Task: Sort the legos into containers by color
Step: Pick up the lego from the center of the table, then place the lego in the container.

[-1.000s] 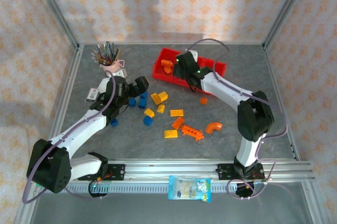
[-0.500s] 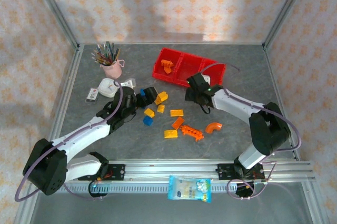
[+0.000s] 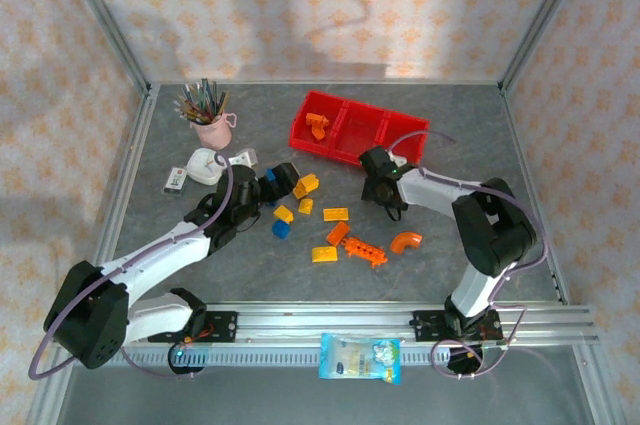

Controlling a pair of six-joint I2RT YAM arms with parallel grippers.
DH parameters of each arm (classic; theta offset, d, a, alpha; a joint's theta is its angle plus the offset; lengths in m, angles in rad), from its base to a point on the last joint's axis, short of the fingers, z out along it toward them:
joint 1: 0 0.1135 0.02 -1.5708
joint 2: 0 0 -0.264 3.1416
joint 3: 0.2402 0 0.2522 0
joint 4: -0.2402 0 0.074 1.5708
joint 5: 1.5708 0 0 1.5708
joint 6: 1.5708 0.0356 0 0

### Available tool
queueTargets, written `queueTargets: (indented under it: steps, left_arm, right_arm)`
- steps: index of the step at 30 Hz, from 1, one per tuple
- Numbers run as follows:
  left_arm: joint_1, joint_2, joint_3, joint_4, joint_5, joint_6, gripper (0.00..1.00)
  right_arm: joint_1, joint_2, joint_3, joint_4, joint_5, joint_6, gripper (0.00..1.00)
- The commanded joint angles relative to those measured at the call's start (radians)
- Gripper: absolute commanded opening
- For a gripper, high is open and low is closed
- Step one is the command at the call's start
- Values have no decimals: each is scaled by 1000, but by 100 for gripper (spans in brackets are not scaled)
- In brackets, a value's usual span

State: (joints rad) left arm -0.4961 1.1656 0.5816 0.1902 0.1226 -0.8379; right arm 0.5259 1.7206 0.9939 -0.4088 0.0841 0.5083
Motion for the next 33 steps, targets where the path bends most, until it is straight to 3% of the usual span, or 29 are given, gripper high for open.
queueTargets:
  steps: [1, 11, 18, 26, 33]
  left_arm:
    - [-6, 21, 25, 29, -16, -5, 99]
    - [-8, 42, 47, 23, -21, 3, 99]
    - [-7, 41, 52, 15, -27, 5, 99]
    - [-6, 21, 68, -20, -53, 9, 99]
    - [12, -32, 102, -104, -80, 39, 99]
  right_arm:
    - [-9, 25, 26, 18, 55, -11, 69]
    - [-12, 102, 63, 44, 62, -61, 48]
    - [-12, 77, 54, 35, 56, -101, 33]
    - [13, -5, 79, -15, 37, -147, 28]
    - [90, 0, 224, -41, 5, -161, 28]
